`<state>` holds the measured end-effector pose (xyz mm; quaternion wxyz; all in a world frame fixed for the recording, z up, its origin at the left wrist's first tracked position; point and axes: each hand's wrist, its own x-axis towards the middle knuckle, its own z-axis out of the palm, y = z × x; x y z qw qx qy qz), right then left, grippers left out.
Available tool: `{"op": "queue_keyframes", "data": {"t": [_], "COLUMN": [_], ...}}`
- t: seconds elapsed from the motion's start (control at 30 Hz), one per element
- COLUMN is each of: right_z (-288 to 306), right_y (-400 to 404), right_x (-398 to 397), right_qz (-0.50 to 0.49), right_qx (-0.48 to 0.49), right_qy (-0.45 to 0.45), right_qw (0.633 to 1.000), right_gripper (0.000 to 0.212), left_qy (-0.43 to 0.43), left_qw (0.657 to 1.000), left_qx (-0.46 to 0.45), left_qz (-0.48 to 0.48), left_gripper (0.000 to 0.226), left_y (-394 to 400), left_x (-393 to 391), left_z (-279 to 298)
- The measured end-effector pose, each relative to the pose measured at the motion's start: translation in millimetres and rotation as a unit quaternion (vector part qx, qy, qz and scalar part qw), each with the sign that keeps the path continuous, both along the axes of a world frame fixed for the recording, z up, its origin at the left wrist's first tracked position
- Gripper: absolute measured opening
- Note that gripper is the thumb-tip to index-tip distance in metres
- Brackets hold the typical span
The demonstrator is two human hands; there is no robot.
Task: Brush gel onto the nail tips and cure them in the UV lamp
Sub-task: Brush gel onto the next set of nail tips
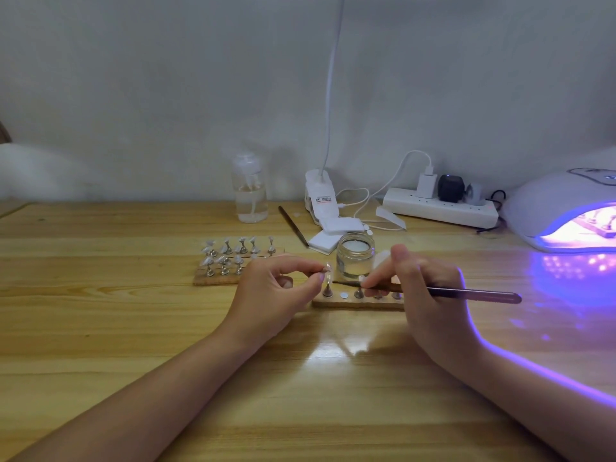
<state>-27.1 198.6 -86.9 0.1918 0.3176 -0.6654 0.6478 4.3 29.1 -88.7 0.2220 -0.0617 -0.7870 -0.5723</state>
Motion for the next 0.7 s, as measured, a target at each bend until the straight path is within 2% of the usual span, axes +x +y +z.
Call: {"op": "queue_keyframes", "data": {"t": [0.1, 0.33, 0.57, 0.7], "right_z": [-0.4, -1.3, -0.5, -0.5], "right_y": [0.4, -2.7, -0.6, 0.9], "right_x": [-1.5, -2.4, -1.5, -3.7], "right_qz": [-0.005, -0.012, 0.008, -0.009], "right_qx": [-0.021, 0.022, -0.036, -0.072], "right_qy": [0.002, 0.002, -0.012, -0.008], "right_qw": [1.0, 1.0, 0.999, 0.997], "right_gripper": [0.04, 0.038, 0.044, 0.041], "left_qy": [0.0, -0.003, 0.025, 0.046], "left_qw": [1.0, 1.0, 1.0, 0.999], "left_qx": [0.004, -0.003, -0.003, -0.006], "left_qz": [0.003, 0.001, -0.013, -0.003], "left_gripper": [0.028, 0.025, 0.028, 0.022], "left_y": [0.6, -0.4, -1.0, -0.2], "left_x": [-1.0, -1.2, -0.5, -0.5], "left_z": [0.0, -0.5, 0.5, 0.7]}}
